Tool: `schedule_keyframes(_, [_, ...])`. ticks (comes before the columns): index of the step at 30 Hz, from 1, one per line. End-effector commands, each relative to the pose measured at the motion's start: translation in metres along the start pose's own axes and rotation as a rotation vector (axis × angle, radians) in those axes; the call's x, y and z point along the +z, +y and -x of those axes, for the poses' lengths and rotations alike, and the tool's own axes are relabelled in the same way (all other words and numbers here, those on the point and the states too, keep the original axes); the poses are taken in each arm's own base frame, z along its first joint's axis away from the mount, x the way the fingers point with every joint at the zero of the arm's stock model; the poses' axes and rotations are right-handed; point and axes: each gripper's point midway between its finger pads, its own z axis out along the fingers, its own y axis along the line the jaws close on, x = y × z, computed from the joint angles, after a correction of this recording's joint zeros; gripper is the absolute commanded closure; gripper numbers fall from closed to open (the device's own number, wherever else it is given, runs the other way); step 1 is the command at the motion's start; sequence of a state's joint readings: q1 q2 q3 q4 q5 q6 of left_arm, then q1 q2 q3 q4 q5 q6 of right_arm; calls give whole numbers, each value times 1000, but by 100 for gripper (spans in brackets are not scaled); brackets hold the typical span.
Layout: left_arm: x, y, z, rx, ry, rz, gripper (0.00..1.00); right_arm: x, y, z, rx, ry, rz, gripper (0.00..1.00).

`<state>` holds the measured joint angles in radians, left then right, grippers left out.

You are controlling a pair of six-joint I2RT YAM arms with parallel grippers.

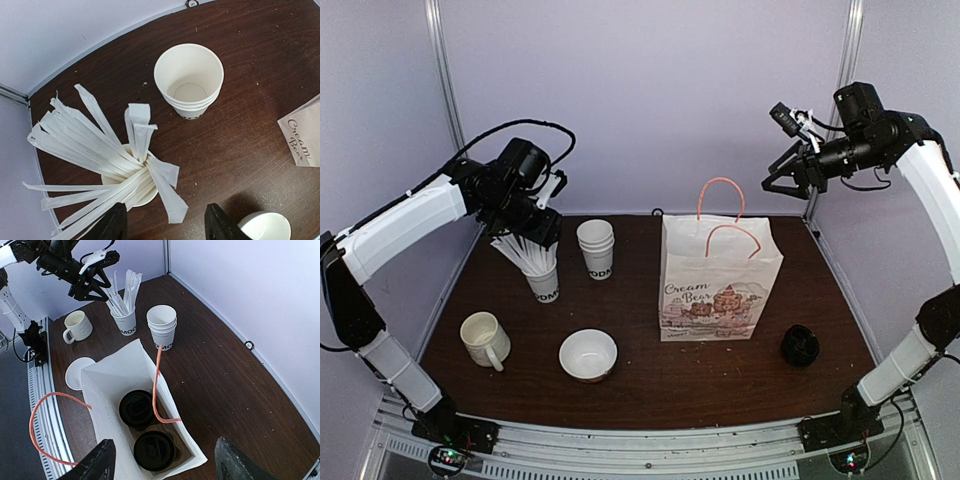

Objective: Pack the takeout coffee

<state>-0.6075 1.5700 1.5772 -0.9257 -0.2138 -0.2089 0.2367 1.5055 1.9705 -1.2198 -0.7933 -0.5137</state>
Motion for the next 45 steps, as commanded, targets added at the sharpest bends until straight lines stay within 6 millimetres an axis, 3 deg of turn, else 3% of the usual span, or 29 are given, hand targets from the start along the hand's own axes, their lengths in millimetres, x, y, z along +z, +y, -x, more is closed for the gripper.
schedule_keyframes(1, [0,6,5,-12,-4,21,47,-2,0,5,9,-30,8,29])
schedule_keyframes(22, [7,5,8,22,5,24,84,1,-2,-1,7,-19,2,29])
schedule_keyframes(34, [-42,13,17,13,-45,9,100,1,-5,1,2,-19,-5,29])
schedule_keyframes(45, [-109,26,33,3,-163,7,100,0,-9,1,-3,-8,-26,29])
